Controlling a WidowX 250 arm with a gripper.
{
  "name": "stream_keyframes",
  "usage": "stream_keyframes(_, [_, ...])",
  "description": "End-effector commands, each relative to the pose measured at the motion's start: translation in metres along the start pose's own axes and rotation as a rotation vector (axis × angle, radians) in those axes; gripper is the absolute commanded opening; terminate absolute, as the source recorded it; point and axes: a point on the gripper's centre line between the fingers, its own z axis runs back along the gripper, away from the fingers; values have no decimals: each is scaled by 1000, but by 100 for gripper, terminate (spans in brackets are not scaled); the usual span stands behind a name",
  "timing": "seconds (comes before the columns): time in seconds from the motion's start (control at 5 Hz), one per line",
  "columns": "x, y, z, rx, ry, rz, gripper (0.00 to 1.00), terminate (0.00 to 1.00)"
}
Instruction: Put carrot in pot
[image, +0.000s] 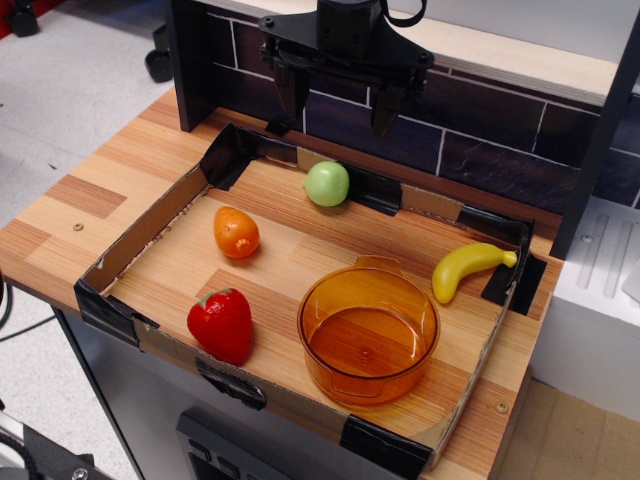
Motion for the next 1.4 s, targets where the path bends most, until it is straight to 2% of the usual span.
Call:
stream_keyframes(0.0, [0,0,0,0,0,0,100,0])
stream_keyframes(0.2, [5,24,10,-5,-39,143,100,0])
stream_keyframes(0.4, [0,54,9,-13,-38,347,100,0])
stream_keyframes(0.6, [-12,78,-4,-5,-11,521,100,0])
stream_keyframes(0.8, [-33,81,-27,-11,128,671,100,0])
stream_keyframes(1.0, [-43,80,-41,4,161,707,100,0])
stream_keyframes(1.2, [-46,75,-48,0,159,730,100,0])
